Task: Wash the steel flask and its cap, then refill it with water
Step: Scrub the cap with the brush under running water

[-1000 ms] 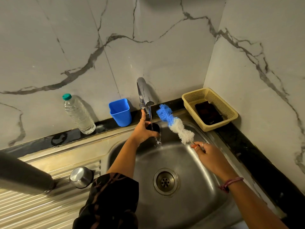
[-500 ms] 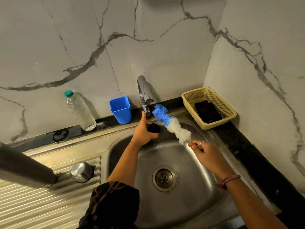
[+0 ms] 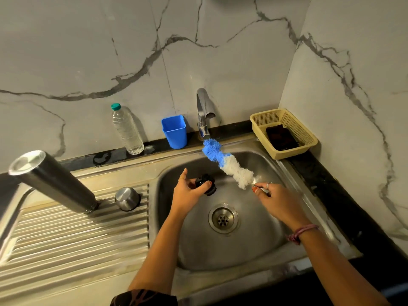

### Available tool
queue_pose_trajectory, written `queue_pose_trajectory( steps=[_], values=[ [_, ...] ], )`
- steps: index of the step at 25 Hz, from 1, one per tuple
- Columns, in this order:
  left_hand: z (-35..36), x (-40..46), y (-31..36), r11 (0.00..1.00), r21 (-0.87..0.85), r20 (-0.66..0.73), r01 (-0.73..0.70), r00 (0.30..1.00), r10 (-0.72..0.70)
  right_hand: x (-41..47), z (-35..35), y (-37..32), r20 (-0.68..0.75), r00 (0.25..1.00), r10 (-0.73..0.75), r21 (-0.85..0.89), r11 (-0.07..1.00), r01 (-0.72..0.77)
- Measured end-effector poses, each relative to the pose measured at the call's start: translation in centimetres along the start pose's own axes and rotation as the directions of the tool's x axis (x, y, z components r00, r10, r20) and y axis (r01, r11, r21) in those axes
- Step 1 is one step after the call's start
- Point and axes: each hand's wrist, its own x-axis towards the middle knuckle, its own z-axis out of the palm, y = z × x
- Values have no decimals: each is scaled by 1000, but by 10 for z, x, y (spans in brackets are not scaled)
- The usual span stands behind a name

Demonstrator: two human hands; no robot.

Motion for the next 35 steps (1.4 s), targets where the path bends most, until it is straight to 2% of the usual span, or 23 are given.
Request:
queue_pose_trajectory(
  steps=[5, 10, 14, 22, 30, 35],
  values=[
    [-18, -17, -15, 971, -215, -22, 100, 994, -108, -32, 7, -19, 19, 1000, 0, -11, 1000, 0],
    [-31, -40, -11, 920, -380, -3, 95, 995, -104, -62, 14, -32, 9, 1000, 21, -32, 999, -21],
    [-39, -53, -12, 902, -424, 9, 86, 996, -91, -78, 20, -39, -14, 999, 51, -36, 998, -51],
    [-55, -70, -35, 941, -334, -1, 57, 998, -61, -102, 40, -49, -29, 998, 56, -46, 997, -57],
    [-97, -93, -66, 983, -108, 37, -146, 988, 151, -111, 67, -53, -31, 996, 80, -35, 996, -81],
    [-138, -102, -98, 977, -34, -16, -212, 977, 212, -113, 88, -53, -37, 992, 119, 21, 993, -118]
  ],
)
